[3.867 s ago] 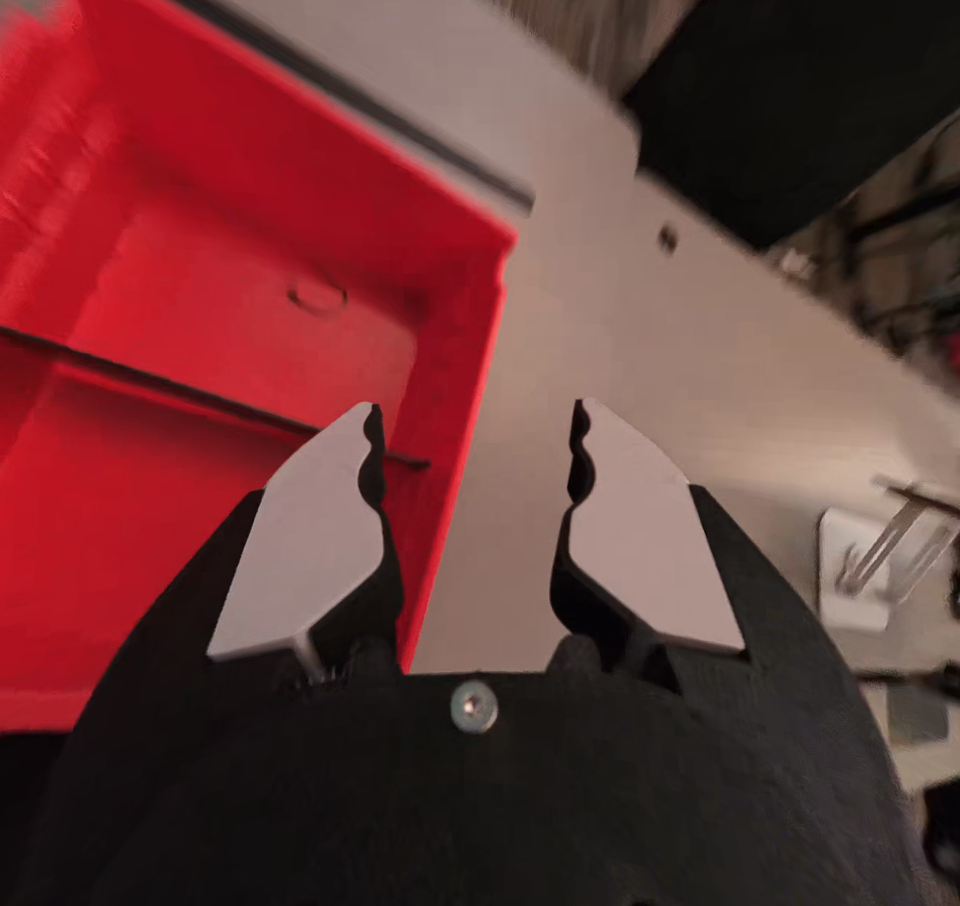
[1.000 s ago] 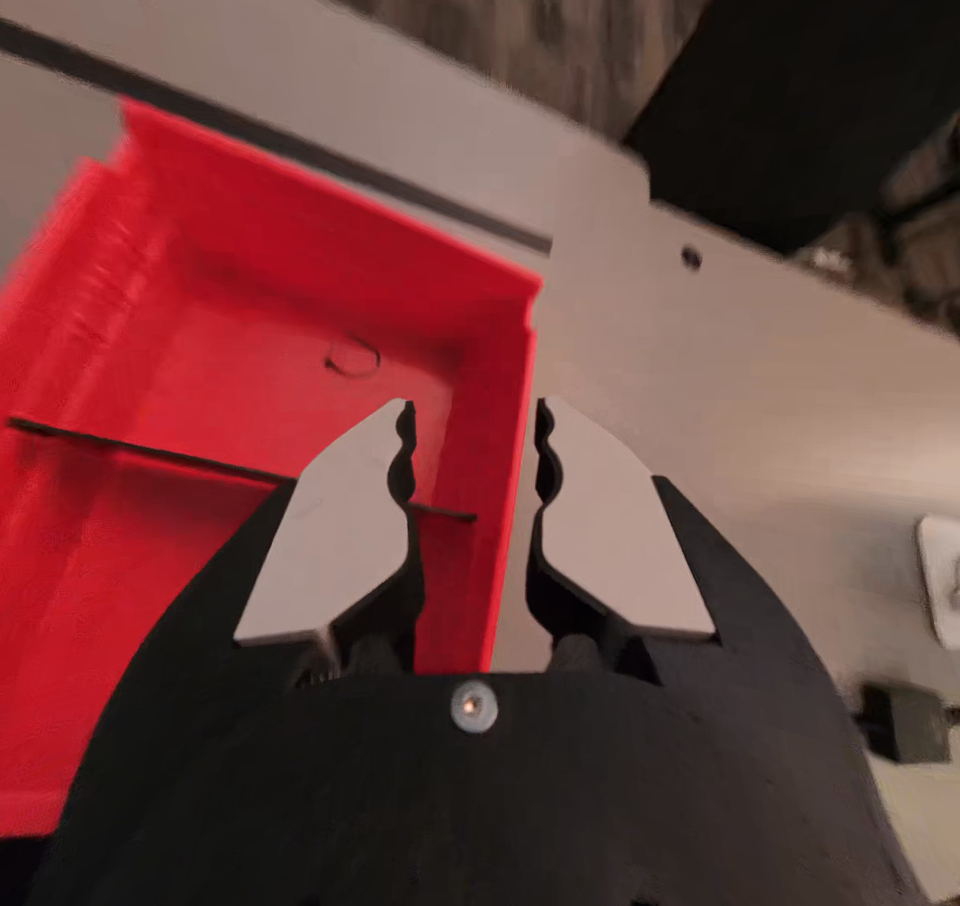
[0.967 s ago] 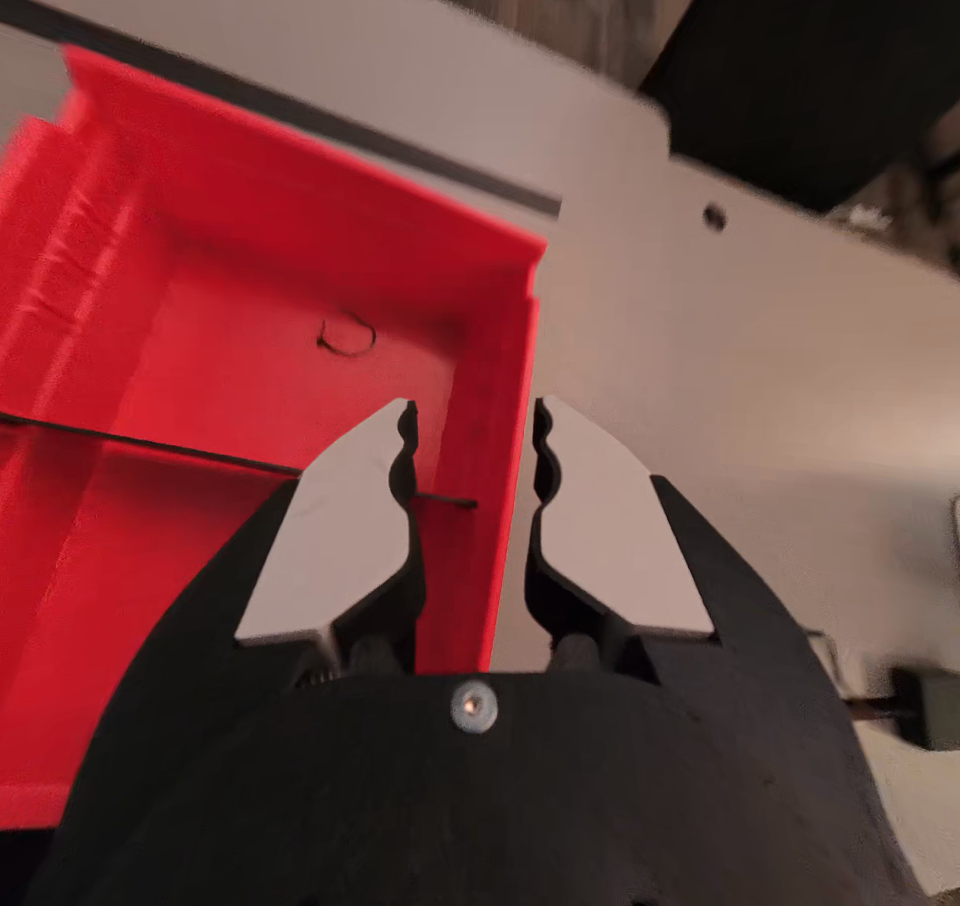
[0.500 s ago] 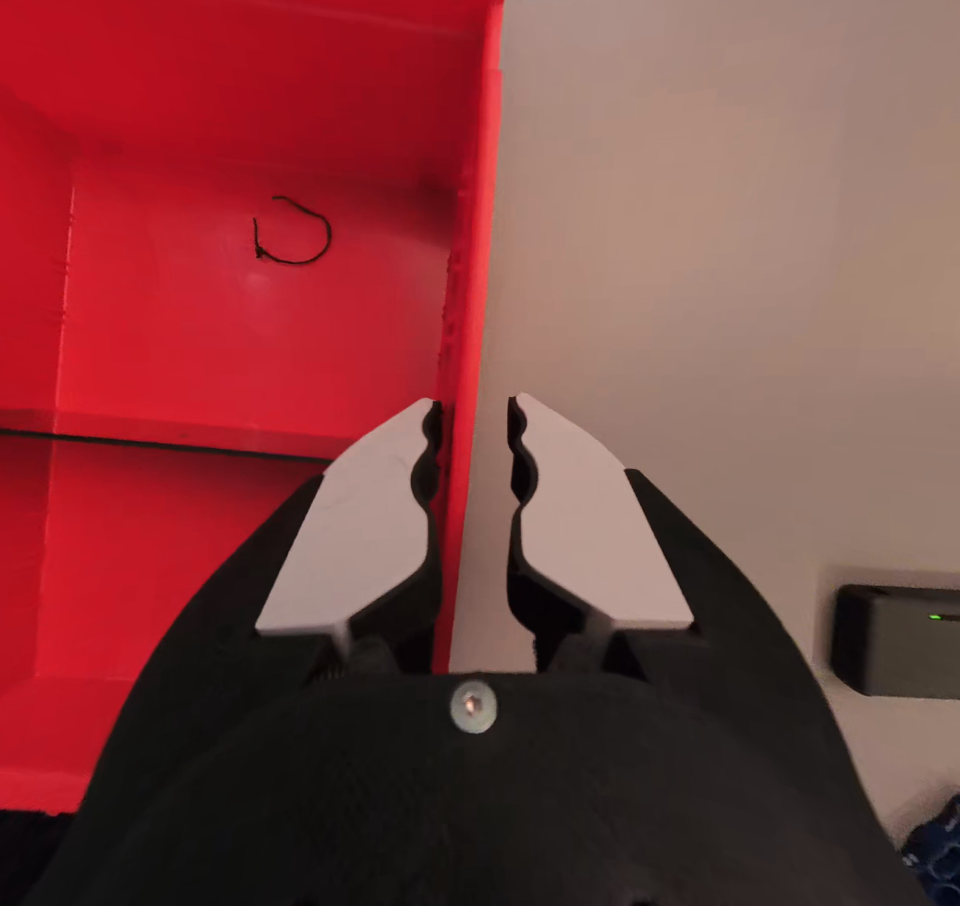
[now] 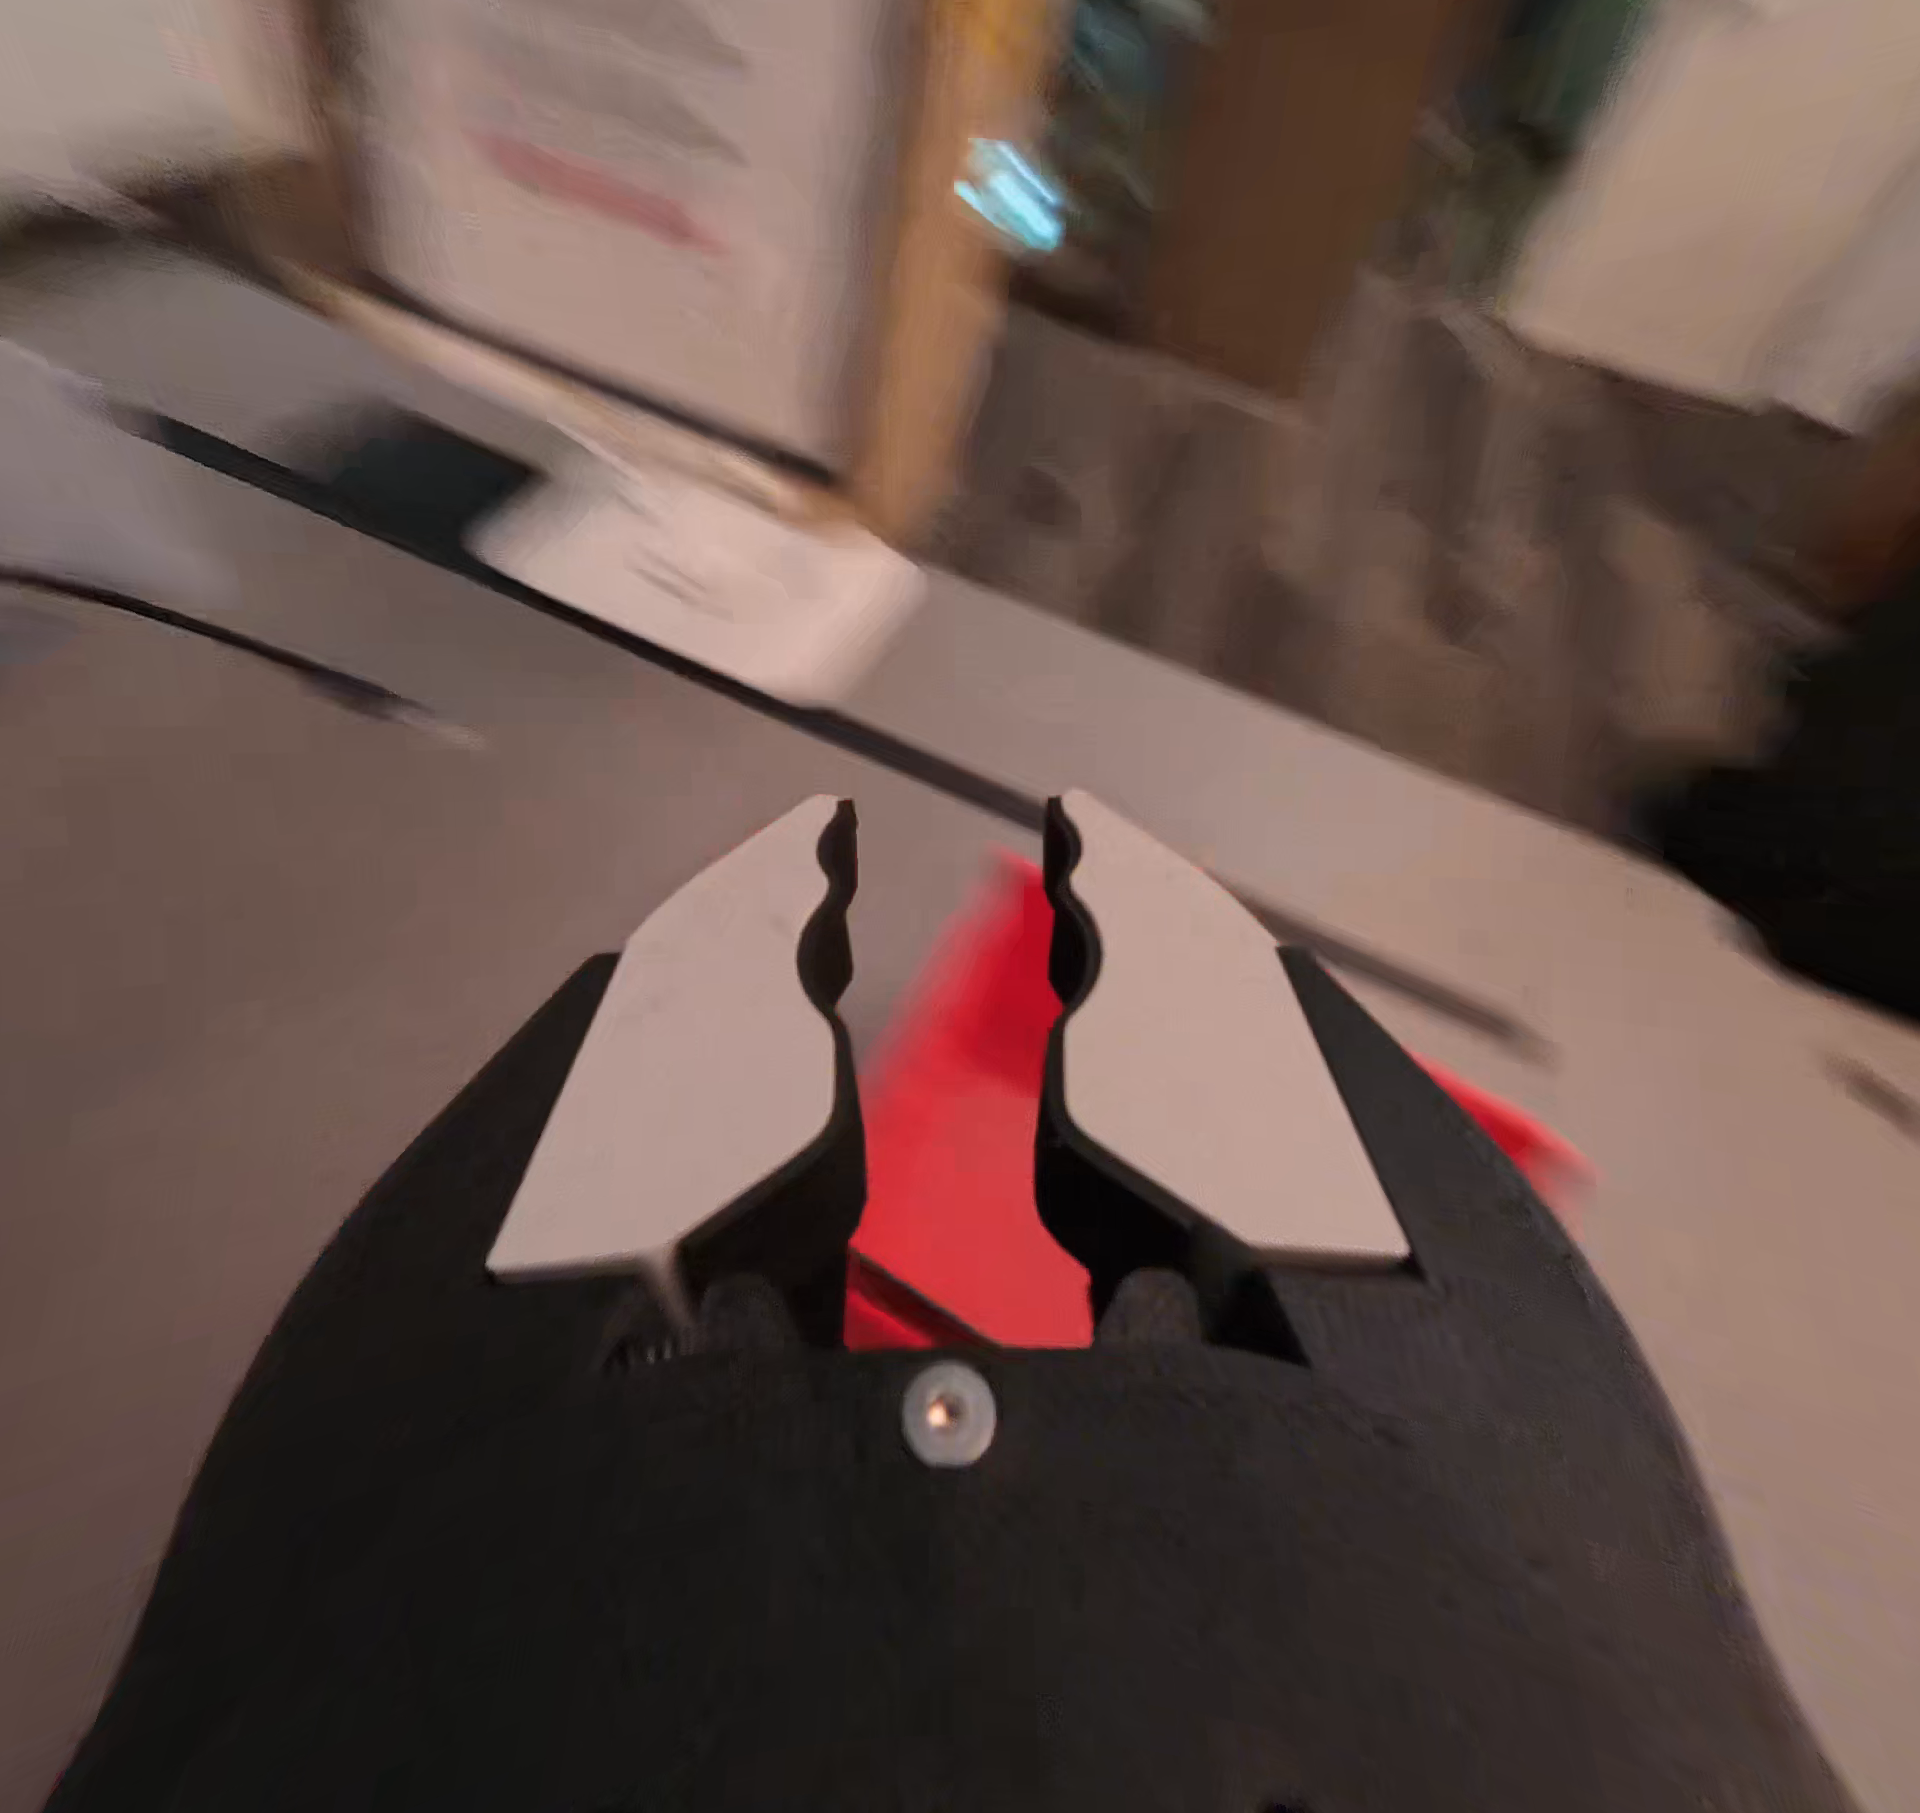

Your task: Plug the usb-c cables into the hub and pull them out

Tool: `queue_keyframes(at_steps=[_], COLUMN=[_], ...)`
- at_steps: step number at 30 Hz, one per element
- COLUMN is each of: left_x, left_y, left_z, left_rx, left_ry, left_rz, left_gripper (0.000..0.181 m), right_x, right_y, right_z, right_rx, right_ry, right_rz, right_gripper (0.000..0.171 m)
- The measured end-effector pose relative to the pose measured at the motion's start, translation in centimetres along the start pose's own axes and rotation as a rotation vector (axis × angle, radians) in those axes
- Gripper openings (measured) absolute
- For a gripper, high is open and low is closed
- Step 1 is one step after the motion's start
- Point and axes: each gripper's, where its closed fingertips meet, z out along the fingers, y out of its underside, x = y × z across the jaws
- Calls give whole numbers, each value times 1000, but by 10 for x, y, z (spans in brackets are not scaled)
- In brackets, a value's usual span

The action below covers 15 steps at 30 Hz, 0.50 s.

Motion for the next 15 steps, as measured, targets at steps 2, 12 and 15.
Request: queue_keyframes(at_steps=[2, 12, 15], left_x=[-2, -10, -6], left_y=[2, 12, 17], left_z=[-1, 3, 7], left_rx=[15, -6, -32], left_ry=[-15, -239, -310], left_rz=[18, 301, 421], left_gripper=[11, 11, 11], right_x=[-93, -212, -217], right_y=[-48, -63, -52], right_z=[-1, 20, 29], right_rx=[210, 255, 201], right_ry=[-370, -808, -896], right_rz=[100, 594, 684], right_gripper=[44, 50, 26])
